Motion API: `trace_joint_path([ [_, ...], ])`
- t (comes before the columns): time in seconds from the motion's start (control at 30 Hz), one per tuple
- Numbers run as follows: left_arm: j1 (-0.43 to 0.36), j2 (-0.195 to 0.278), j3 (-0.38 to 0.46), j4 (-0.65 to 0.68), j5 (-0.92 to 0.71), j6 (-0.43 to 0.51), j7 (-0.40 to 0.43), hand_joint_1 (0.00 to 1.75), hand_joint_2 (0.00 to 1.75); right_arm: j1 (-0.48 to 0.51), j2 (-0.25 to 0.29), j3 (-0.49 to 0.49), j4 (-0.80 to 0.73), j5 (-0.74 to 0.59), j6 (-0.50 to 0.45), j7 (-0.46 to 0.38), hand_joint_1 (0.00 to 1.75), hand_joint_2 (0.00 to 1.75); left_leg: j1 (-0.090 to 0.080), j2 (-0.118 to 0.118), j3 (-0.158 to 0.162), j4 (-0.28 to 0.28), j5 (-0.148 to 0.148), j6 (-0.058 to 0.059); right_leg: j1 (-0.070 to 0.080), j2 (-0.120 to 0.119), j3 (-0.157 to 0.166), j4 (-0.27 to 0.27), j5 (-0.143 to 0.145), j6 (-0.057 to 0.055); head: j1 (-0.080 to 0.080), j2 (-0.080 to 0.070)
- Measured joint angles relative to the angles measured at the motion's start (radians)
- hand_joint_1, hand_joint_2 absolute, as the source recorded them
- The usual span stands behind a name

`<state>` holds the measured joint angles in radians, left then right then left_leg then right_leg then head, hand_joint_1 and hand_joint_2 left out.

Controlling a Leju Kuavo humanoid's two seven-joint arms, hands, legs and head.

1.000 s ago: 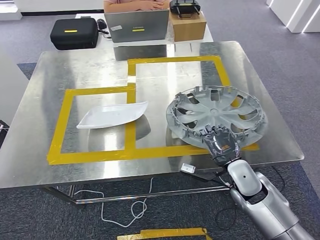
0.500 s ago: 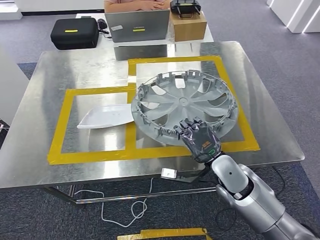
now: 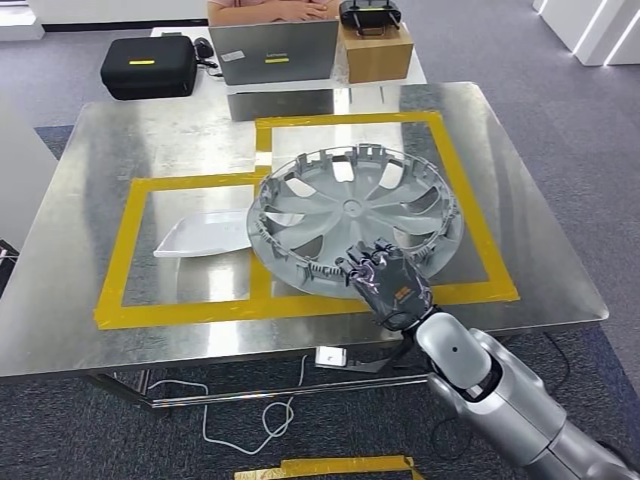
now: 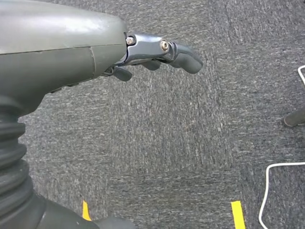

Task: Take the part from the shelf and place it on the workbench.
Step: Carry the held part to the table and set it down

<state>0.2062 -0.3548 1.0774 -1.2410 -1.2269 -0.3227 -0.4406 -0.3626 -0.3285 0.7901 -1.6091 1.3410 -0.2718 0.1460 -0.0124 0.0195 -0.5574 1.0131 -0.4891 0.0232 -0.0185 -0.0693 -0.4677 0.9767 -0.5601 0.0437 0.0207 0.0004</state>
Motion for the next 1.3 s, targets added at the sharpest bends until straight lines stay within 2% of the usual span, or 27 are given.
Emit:
trace_joint_path([
  [0.2,0.005,0.0,0.001,0.0,0.039,0.0,0.018,0.0,1.75,0.015,-0.02,-0.023,0.001,0.018,0.011,0.045,1.75,1.75,0.0,0.0,0.0,0.0,0.0,0.0,0.0,0.0,0.0,0.0,0.0,0.0,0.0,0.0],
  [0.43,0.051,0.0,-0.037,-0.008,0.143,0.004,0.089,0.0,1.75,0.121,-0.061,-0.13,0.001,0.057,0.009,0.072,1.75,1.75,0.0,0.0,0.0,0.0,-0.001,0.001,0.0,0.0,0.0,-0.001,0.0,0.0,0.0,0.0],
  [0.7,0.08,0.0,-0.084,-0.028,0.184,0.009,0.121,0.0,1.75,0.202,-0.069,-0.212,0.001,0.08,0.008,0.073,1.75,1.75,0.0,0.0,0.0,0.0,-0.001,0.001,0.0,0.0,-0.001,-0.001,0.0,0.0,0.0,0.0],
  [1.2,0.097,0.0,-0.118,-0.049,0.184,0.024,0.156,0.0,1.75,0.23,-0.069,-0.244,0.0,0.095,0.009,0.062,1.75,1.75,0.0,0.0,0.0,0.0,-0.001,0.001,0.0,0.0,0.0,-0.001,0.0,0.0,0.0,0.0],
  [1.3,0.098,0.0,-0.121,-0.052,0.181,0.024,0.167,0.0,1.75,0.23,-0.069,-0.243,0.0,0.096,0.009,0.06,0.44,0.44,0.0,0.0,0.0,0.0,-0.001,0.001,0.0,0.0,0.0,-0.001,0.0,0.0,0.0,0.0],
])
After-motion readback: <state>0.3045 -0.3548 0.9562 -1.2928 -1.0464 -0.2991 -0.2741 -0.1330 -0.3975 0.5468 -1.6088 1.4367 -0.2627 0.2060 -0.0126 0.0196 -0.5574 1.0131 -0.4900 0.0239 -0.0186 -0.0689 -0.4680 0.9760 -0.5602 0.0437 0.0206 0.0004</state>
